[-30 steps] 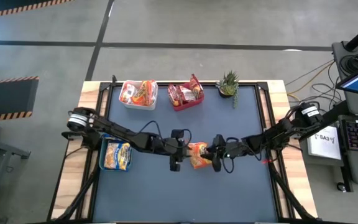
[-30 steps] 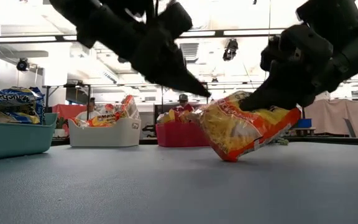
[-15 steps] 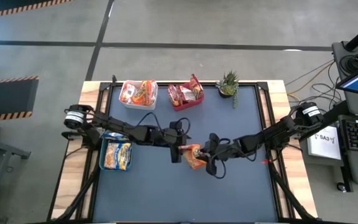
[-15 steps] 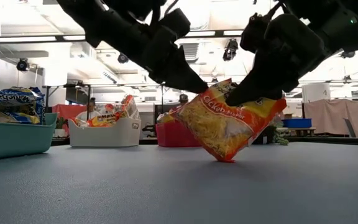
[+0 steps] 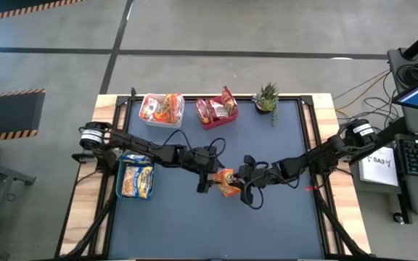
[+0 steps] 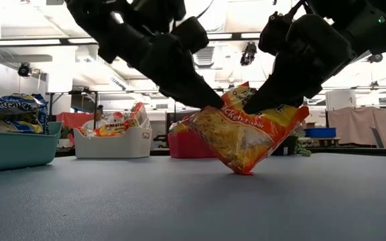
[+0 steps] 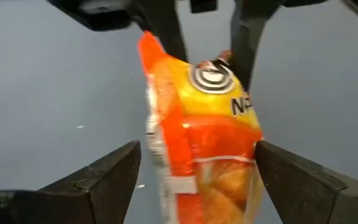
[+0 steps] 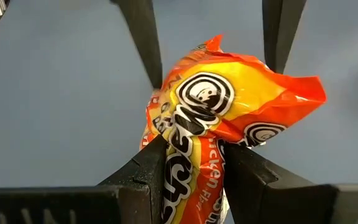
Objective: Sort Maruchan noodles
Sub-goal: Put the orange noodle pack into the white bin
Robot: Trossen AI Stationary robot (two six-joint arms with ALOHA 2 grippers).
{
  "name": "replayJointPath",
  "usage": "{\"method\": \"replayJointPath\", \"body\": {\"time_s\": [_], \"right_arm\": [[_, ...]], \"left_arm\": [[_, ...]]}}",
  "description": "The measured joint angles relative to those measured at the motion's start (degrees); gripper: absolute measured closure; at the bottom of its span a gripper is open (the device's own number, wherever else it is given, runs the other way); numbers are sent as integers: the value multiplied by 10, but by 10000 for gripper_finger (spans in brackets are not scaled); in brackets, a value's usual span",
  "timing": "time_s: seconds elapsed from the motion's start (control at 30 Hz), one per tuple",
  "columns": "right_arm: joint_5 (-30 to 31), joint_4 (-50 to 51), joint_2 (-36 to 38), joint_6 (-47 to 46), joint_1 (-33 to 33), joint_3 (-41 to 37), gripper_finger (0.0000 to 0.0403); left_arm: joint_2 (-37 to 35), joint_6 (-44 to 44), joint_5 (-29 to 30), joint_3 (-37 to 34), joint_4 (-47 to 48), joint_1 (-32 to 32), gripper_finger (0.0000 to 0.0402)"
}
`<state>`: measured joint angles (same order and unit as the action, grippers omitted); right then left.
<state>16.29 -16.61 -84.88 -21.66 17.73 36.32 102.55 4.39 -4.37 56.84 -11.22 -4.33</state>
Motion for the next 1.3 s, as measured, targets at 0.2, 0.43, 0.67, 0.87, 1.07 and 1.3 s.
{"method": "replayJointPath", "body": {"time_s": [0.2,0.43,0.67,0.87,1.07,1.3], "right_arm": [[0,-2,0,2,0,0,287],[-2,-6,0,10,0,0,287],[-2,-15,-1,18,0,-1,285],[-5,-22,0,14,1,-2,268],[-32,-16,20,-9,0,-3,226],[-28,13,68,-16,0,-3,176]], "left_arm": [[41,-21,-44,1,-45,3,103],[42,-21,-52,3,-59,2,141],[45,-21,-52,3,-60,2,221],[48,-32,-57,3,-63,2,273],[48,-34,-57,4,-66,1,276],[41,-33,-51,4,-60,-5,275]]}}
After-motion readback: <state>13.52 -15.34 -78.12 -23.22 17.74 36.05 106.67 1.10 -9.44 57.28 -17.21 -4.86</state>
